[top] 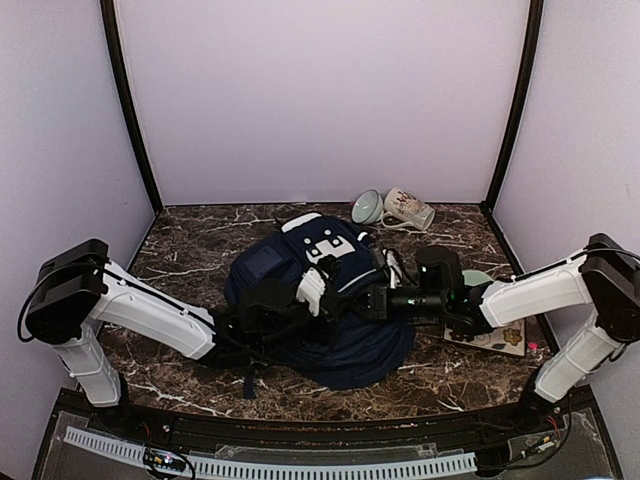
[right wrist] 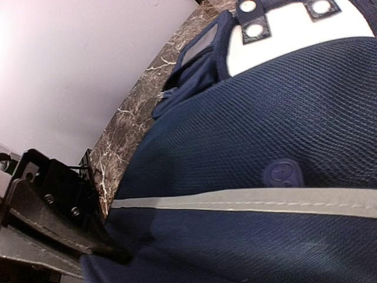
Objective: Pack the student bag
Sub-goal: Place the pen in the upper front pocket of the bag, then set the student bag in the upper front pocket.
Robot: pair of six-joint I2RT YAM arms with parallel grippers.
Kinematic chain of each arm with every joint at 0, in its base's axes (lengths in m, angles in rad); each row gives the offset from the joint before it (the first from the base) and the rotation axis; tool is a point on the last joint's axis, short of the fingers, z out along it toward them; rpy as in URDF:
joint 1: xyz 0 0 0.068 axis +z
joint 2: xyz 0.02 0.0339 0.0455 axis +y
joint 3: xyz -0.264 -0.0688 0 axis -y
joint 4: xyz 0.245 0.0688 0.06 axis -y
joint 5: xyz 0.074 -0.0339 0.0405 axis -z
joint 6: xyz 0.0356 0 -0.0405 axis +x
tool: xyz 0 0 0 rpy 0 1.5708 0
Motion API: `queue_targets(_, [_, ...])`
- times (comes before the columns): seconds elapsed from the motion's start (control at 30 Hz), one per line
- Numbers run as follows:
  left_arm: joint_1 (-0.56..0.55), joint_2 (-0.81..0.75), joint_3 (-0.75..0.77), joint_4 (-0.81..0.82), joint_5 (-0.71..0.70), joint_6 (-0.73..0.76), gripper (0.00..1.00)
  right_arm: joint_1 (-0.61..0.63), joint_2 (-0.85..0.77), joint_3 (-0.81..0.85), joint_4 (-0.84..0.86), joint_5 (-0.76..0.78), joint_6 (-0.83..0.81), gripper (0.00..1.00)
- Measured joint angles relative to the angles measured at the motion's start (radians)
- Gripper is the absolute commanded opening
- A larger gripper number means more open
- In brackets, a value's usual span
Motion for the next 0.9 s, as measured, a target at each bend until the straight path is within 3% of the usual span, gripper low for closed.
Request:
queue_targets(0.17, [-0.001, 0.0, 0.004, -0.003, 0.019, 0.0, 0.0, -0.035, -0.023, 0.012, -0.135, 0.074, -0.062, 0.65])
queue_targets(0.27, [-0.002, 0.0, 0.005, -0.007, 0.021, 0.0, 0.0, -0.048, -0.076, 0.014, -0.226, 0.144, -0.093, 0.73])
queue_targets(0.5, [-0.002, 0.0, 0.043, -0.051, 0.017, -0.002, 0.0, -0.066, -0.237, 0.013, -0.389, 0.256, -0.142, 0.76])
queue_targets(0.9, [-0.006, 0.053, 0.111, -0.132, 0.03, -0.011, 0.02, -0.072, -0.472, -0.06, -0.533, 0.291, -0.167, 0.74])
